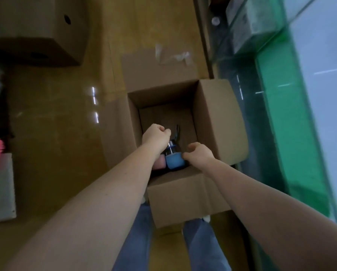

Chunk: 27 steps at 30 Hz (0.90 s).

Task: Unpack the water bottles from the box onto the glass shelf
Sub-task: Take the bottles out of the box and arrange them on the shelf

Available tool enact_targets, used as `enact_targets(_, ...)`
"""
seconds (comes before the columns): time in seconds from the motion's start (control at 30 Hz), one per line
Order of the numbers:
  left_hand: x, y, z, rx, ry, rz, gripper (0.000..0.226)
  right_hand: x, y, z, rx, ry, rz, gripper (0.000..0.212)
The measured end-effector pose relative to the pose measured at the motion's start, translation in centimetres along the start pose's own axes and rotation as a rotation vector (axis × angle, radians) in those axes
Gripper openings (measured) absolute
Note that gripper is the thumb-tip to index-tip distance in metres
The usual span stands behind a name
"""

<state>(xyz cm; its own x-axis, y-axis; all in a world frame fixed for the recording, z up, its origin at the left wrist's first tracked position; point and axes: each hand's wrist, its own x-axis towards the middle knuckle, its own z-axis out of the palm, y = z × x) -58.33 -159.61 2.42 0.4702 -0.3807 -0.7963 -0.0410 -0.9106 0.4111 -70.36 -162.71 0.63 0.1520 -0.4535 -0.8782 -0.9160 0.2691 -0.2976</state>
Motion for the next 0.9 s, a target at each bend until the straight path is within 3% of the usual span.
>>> enact_targets(0.27, 17.0, -7.4, 9.5, 0.114, -0.109, -0.064, 0.041, 18.4, 5.5, 8.0, 0.042, -0.054, 0.111, 0.052)
enact_targets(0.37, 20.9, -10.2, 12.4, 0.131, -0.11, -0.11, 0.041, 22.7, 7.5, 10.9, 0.037, -0.053, 0.168, 0.063)
enact_targets(0.7, 26.0, -13.7, 16.7, 0.093, -0.121, -0.178, 0.044, 29.6, 9.3, 14.5, 0.048, -0.137, 0.242, 0.1)
enact_targets(0.9, 26.8, -13.5, 17.0, 0.073, -0.114, -0.196, 0.056, 30.4, 9.5, 14.6, 0.04, -0.13, 0.194, 0.092)
